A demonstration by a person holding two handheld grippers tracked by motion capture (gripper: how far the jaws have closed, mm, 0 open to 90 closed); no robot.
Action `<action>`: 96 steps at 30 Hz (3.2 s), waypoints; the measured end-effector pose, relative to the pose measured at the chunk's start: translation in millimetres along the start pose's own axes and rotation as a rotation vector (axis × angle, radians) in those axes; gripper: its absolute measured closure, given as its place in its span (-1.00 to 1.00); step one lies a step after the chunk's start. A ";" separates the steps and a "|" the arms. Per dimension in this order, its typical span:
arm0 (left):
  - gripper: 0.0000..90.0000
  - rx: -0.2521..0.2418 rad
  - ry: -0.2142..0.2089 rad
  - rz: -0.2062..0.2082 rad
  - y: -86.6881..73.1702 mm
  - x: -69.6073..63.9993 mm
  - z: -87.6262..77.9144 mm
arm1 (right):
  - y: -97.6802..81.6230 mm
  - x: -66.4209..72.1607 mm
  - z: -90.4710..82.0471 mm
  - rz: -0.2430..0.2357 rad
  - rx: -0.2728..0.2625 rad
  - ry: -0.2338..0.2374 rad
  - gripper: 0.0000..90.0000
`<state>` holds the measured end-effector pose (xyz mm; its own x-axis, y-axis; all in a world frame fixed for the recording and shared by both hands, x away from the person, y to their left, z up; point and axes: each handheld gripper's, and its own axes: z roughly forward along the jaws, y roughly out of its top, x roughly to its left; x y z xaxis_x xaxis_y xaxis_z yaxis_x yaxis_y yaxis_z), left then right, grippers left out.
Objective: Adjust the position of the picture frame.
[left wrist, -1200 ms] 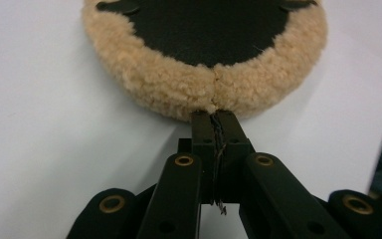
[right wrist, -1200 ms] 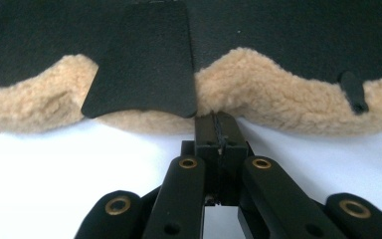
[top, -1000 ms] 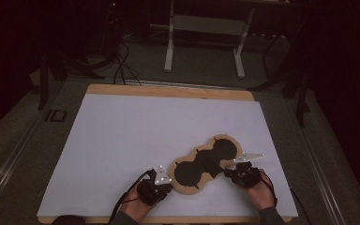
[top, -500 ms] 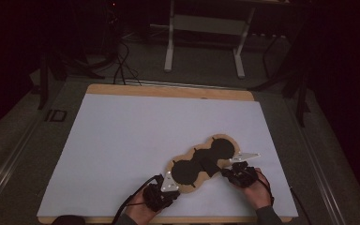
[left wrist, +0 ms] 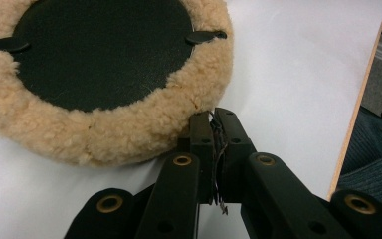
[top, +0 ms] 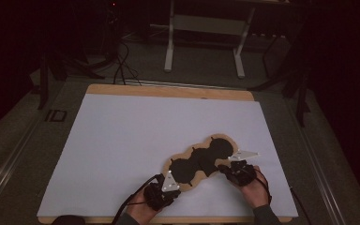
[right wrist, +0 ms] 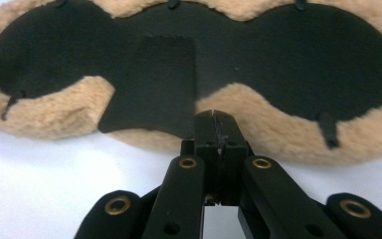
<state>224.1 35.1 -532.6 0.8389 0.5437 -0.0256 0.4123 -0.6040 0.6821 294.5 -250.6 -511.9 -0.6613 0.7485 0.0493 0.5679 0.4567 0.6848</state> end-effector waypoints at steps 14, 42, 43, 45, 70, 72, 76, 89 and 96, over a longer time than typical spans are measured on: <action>0.96 0.007 0.014 0.010 2.4 -2.7 5.8 | 1.5 7.9 6.6 -0.010 0.021 -0.016 1.00; 0.93 -0.005 0.103 -0.159 -9.3 38.8 -12.8 | 19.7 35.3 28.0 -0.075 0.007 -0.001 1.00; 0.93 -0.009 0.105 -0.160 -9.3 39.4 -13.8 | 20.5 35.7 28.9 -0.079 0.006 0.000 1.00; 0.93 -0.015 0.104 -0.162 -9.2 40.9 -15.5 | 22.3 36.4 30.9 -0.076 0.004 0.007 1.00; 0.99 -0.023 0.165 -0.136 -8.6 48.1 -17.5 | 25.0 -30.7 15.2 0.153 -0.051 -0.226 1.00; 0.99 -0.024 0.167 -0.133 -8.6 48.3 -17.3 | 22.2 -37.9 17.6 0.216 -0.070 -0.217 1.00; 0.99 -0.020 0.167 -0.140 -8.6 47.9 -17.3 | 21.9 -44.5 16.6 0.276 -0.105 -0.287 1.00; 0.98 0.019 0.183 -0.127 -10.3 48.1 -13.3 | 11.1 -56.2 37.1 0.332 -0.067 -0.247 1.00; 0.98 0.032 0.244 -0.170 -15.3 60.5 -20.0 | 14.2 -42.9 39.9 0.288 -0.055 -0.222 1.00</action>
<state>261.4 88.9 -530.0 0.6479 0.7606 0.0417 0.5537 -0.5078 0.6599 350.5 -257.1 -533.3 -0.3520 0.9316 0.0906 0.6843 0.1901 0.7040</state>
